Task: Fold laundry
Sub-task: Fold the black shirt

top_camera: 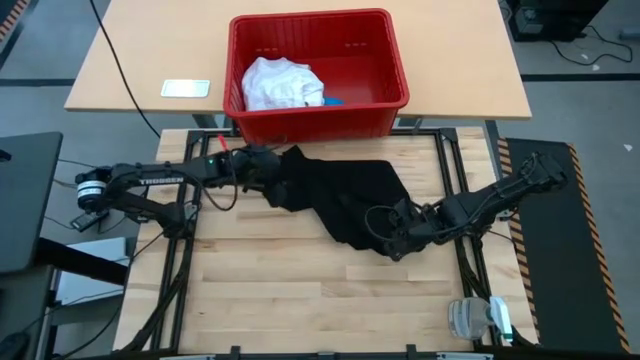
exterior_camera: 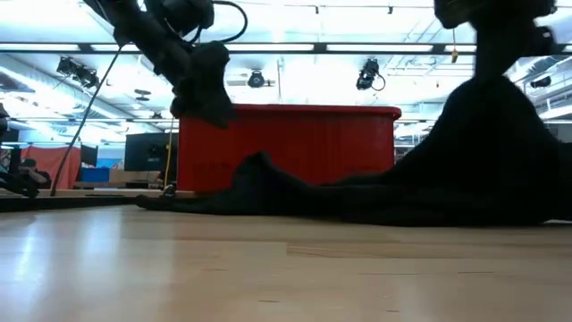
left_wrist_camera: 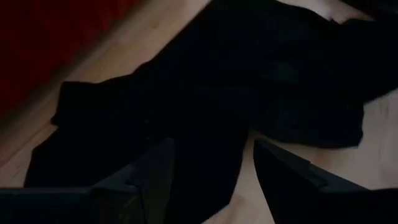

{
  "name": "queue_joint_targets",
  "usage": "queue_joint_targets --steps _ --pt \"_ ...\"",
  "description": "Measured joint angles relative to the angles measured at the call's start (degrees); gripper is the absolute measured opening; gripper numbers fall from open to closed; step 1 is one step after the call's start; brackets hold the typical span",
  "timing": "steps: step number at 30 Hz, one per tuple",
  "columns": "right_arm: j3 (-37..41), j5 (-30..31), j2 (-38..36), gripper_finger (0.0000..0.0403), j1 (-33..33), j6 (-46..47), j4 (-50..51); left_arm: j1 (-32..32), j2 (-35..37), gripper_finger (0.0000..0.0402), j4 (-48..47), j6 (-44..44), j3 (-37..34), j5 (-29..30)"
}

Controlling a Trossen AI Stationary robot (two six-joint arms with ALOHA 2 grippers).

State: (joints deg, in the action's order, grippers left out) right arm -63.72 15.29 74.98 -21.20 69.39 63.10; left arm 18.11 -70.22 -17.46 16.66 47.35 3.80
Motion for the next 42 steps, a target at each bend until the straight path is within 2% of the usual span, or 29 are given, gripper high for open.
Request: queue_joint_targets --steps 4,8,10,12,15,19,21,25,30,32,36,38,42 --pt "0.01 3.22 -0.03 0.0135 6.63 -5.84 -0.22 1.76 -2.3 0.0222 3.24 -2.46 0.16 -1.73" --pt "1.19 5.91 0.75 0.0184 14.9 -14.11 -4.57 1.94 -12.94 0.0221 5.33 -3.92 -0.05 -2.6" --pt "2.66 5.54 0.87 0.0196 18.36 -17.02 -8.32 1.41 -18.49 0.0217 7.83 -1.5 -0.08 -3.13" --pt "4.98 3.19 0.81 0.02 21.05 -18.79 -12.97 0.81 -23.36 0.021 9.95 3.47 0.1 -5.64" --pt "8.87 -0.3 0.83 0.0197 23.22 -20.29 -18.48 -0.64 -28.05 0.0196 9.86 14.0 0.5 -12.81" --pt "15.33 -6.64 0.83 0.0193 23.65 -20.52 -24.76 -6.97 -27.86 0.0179 2.45 23.24 0.37 -24.7" --pt "18.79 -11.1 0.83 0.0193 23.65 -20.39 -28.0 -11.99 -25.66 0.0169 -0.03 26.47 0.1 -27.54" --pt "24.07 -18.88 0.83 0.0193 23.58 -19.93 -32.57 -19.98 -18.12 0.0159 -1.04 31.64 -0.13 -23.19" --pt "25.18 -22.57 0.83 0.0193 22.86 -21.98 -35.38 -21.2 -8.9 0.0158 -1.7 32.87 -0.07 -14.76" --pt "24.37 -22.86 0.81 0.0193 22.63 -24.82 -35.83 -20.6 -5.73 0.0158 -1.41 29.01 -0.07 -10.73" --pt "22.62 -22.86 0.79 0.0193 21.74 -32.72 -38.42 -19.9 -3.23 0.0158 1.21 14.92 -0.04 -3.01" --pt "22.36 -22.88 0.79 0.0193 21.11 -35.49 -40.49 -18.67 -4.04 0.0158 3.32 10.37 -0.02 -2.32" --pt "22.36 -22.88 0.79 0.0193 19.95 -36.15 -41.65 -15.92 -8.04 0.0158 8.26 8.44 -0.04 -1.91"
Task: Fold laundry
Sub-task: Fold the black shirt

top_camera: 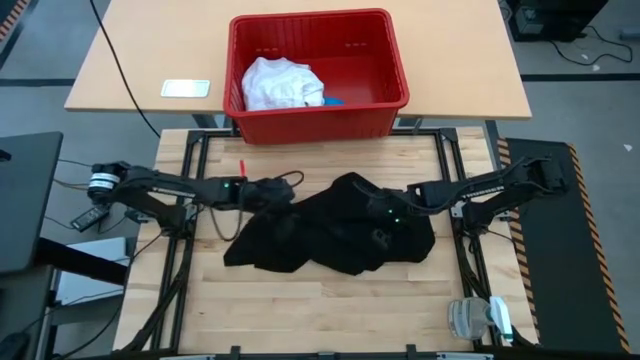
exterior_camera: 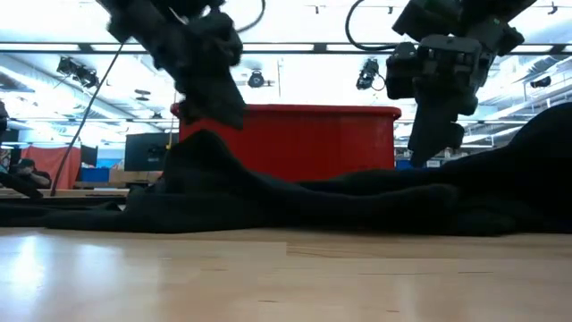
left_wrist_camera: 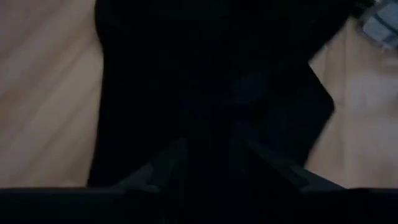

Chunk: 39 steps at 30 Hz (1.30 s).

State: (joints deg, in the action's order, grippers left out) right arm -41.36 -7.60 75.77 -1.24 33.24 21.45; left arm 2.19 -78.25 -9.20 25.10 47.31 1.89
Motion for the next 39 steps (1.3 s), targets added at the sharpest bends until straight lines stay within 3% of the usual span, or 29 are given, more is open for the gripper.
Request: queue_joint_targets --steps 4,7,13,21,24,29,39 --pt "0.0 0.87 0.0 0.0193 -1.36 0.19 0.01 3.25 -6.16 0.0158 6.24 -5.76 0.09 -0.34" --pt "0.0 1.16 0.0 0.0193 -2.05 0.83 0.09 6.46 -12.34 0.0158 8.37 -8.13 0.02 -3.76" --pt "0.0 0.48 0.0 0.0193 -4.17 6.04 1.08 10.61 -17.67 0.0155 7.2 -3.96 0.02 -11.91" --pt "0.0 2.88 0.0 0.0193 -7.39 7.76 3.31 10.48 -18.15 0.0141 4.56 -9.59 0.04 -11.51" --pt "0.0 4.24 0.0 0.0193 -7.75 7.73 4.18 10.79 -18.15 0.0106 3.02 -9.66 0.04 -10.75" --pt "0.0 5.14 0.0 0.0187 -7.43 7.65 4.59 11.15 -17.99 0.0013 2.12 -9.08 0.04 -10.73" --pt "0.0 4.96 -2.32 0.0152 -5.08 7.71 6.17 11.09 -7.65 0.0001 0.87 -6.69 0.04 -9.5"
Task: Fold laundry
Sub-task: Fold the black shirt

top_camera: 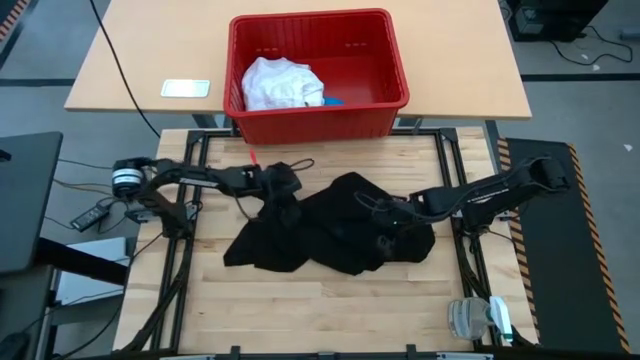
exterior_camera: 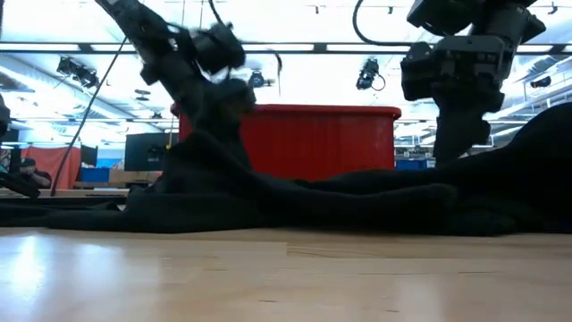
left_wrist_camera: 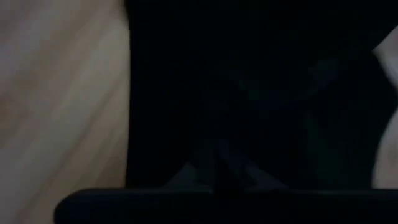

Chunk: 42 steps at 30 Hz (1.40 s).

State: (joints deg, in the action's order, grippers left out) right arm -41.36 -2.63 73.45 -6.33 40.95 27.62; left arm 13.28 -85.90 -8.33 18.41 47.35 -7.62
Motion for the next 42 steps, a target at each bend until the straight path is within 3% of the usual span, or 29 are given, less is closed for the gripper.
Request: queue_joint_targets --steps 8,22,26,30,34,37,42 --pt "0.59 -1.44 -4.24 0.0151 0.48 -0.25 -1.04 0.0 10.25 0.0001 -0.63 -0.25 0.09 0.73" --pt "4.02 -8.02 4.46 0.0149 3.98 -4.06 -10.76 -1.34 10.25 0.0 -4.73 -2.74 0.07 0.89" --pt "4.02 -10.92 7.0 0.0109 4.48 -5.39 -10.87 -1.67 10.25 0.0 -5.12 -2.7 0.07 1.71" --pt "4.02 -12.76 7.37 0.0019 4.59 -6.22 -10.94 -1.64 11.03 0.0 -5.79 -2.55 0.07 3.53" --pt "1.38 -13.88 3.21 0.0008 4.62 -6.54 -6.98 -1.68 14.07 0.0 -6.95 -2.91 0.14 5.45" --pt "-4.65 -9.74 -1.53 0.0006 4.63 -9.06 3.45 -2.26 17.55 0.0 -9.55 -6.98 1.62 6.07" --pt "-21.39 8.43 -7.4 0.0003 4.31 -16.23 25.97 -4.29 23.11 0.0 -16.24 -15.75 8.47 7.3"
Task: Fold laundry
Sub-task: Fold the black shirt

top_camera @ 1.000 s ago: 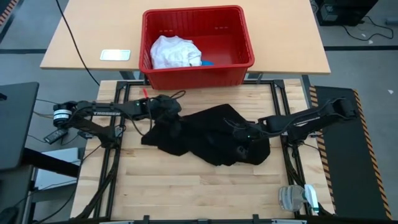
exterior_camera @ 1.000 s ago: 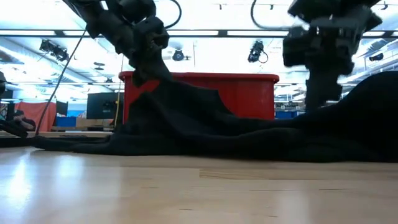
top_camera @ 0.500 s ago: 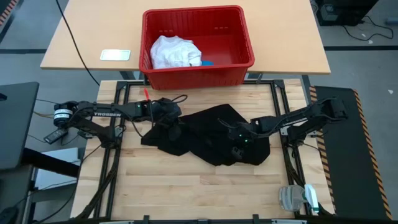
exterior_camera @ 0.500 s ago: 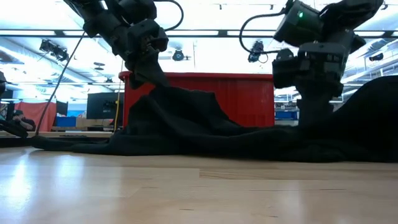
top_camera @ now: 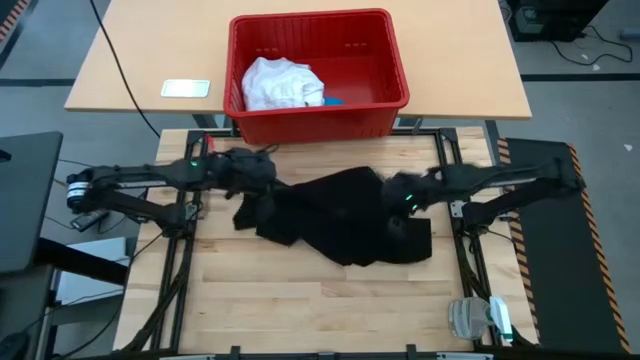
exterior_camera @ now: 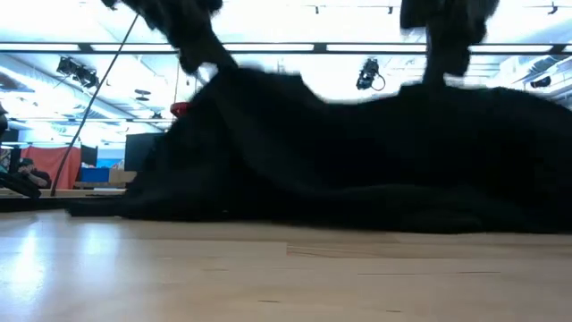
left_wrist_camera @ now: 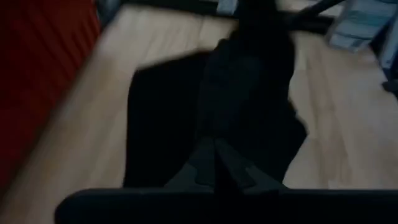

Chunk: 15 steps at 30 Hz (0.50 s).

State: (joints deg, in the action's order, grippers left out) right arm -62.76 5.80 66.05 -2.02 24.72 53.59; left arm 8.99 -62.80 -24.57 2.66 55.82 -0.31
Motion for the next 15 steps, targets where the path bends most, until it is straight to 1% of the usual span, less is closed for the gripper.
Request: queue_joint_targets --steps 2,3,6,8,11,15 --pt "-7.54 5.95 -0.99 0.0002 -0.37 -2.7 7.11 -0.86 1.51 0.0 -2.49 -1.92 4.14 1.47" --pt "-11.22 7.13 -1.45 0.0002 -0.44 -4.31 9.47 -1.22 2.37 0.0 -4.79 -2.6 6.35 2.43" --pt "-21.11 5.77 -2.54 0.0002 -0.06 -9.03 14.33 -2.14 3.4 0.0 -8.15 -3.96 14.31 3.49" --pt "-26.31 6.85 -3.17 0.0002 0.3 -9.95 15.19 -2.51 3.55 0.0 -10.76 -5.8 18.74 3.51" --pt "-31.18 12.72 -3.8 0.0001 1.25 -12.82 15.6 -2.69 3.38 0.0 -10.72 -9.25 23.55 4.69" --pt "-34.69 22.13 -2.9 0.0 4.68 -18.69 15.03 -0.63 3.07 0.0 -11.08 -15.19 26.59 12.31"
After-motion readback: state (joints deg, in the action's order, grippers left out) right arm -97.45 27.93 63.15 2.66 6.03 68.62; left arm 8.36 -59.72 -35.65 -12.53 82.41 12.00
